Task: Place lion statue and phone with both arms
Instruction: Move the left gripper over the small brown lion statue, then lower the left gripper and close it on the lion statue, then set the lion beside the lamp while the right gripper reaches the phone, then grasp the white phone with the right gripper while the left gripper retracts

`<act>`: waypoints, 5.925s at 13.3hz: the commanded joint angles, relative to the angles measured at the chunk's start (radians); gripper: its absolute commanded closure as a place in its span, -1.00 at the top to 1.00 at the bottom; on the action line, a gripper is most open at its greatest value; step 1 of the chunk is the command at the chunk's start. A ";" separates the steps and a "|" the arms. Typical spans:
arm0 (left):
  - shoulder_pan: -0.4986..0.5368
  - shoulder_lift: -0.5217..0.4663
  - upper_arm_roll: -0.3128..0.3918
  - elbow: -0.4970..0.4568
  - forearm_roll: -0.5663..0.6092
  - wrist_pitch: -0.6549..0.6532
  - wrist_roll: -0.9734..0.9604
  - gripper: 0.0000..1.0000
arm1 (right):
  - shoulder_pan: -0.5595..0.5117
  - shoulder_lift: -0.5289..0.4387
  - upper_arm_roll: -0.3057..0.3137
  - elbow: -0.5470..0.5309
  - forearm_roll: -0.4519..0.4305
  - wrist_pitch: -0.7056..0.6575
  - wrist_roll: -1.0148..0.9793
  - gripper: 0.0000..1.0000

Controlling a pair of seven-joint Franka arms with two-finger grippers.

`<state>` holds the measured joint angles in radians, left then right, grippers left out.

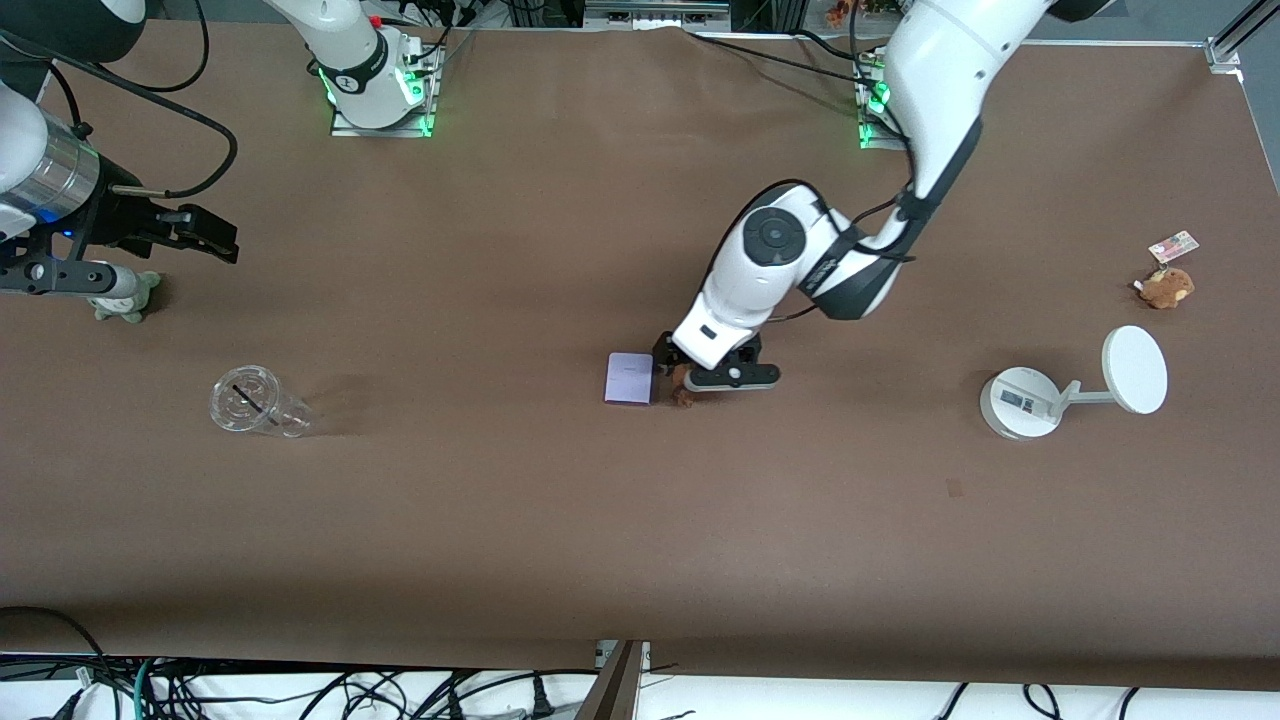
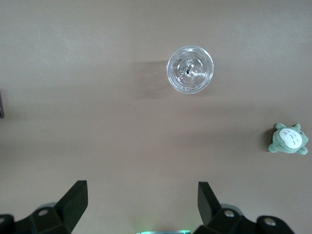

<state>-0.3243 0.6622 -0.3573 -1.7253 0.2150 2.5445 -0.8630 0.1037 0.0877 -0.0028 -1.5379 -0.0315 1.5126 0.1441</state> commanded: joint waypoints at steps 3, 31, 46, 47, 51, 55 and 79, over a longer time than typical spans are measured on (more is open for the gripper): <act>-0.039 0.120 0.021 0.118 0.113 0.002 -0.025 1.00 | 0.001 0.012 0.003 0.024 -0.013 -0.005 0.009 1.00; 0.613 -0.076 0.001 -0.140 0.110 -0.138 0.737 -0.94 | 0.280 0.262 0.004 0.042 0.019 0.253 0.306 1.00; 0.602 -0.159 -0.040 -0.093 0.073 -0.251 0.661 1.00 | 0.453 0.717 0.060 0.263 0.061 0.687 0.546 1.00; 0.600 -0.177 -0.051 -0.058 0.073 -0.323 0.664 1.00 | 0.471 0.737 0.060 0.265 0.058 0.710 0.514 1.00; 0.602 -0.194 -0.112 0.192 0.072 -0.698 0.673 1.00 | 0.501 0.791 0.060 0.265 0.058 0.755 0.427 1.00; 0.613 -0.196 -0.181 0.389 0.061 -0.979 0.674 1.00 | 0.531 0.826 0.060 0.263 0.062 0.794 0.440 1.00; 0.261 -0.655 0.382 0.024 -0.192 -0.826 0.860 1.00 | 0.508 0.755 0.052 0.257 0.064 0.734 0.508 -0.82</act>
<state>-0.0496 0.0192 0.0146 -1.6956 0.0400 1.7175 -0.0108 0.6339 0.9265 0.0449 -1.2695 0.0184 2.3403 0.6604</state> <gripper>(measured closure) 0.000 0.141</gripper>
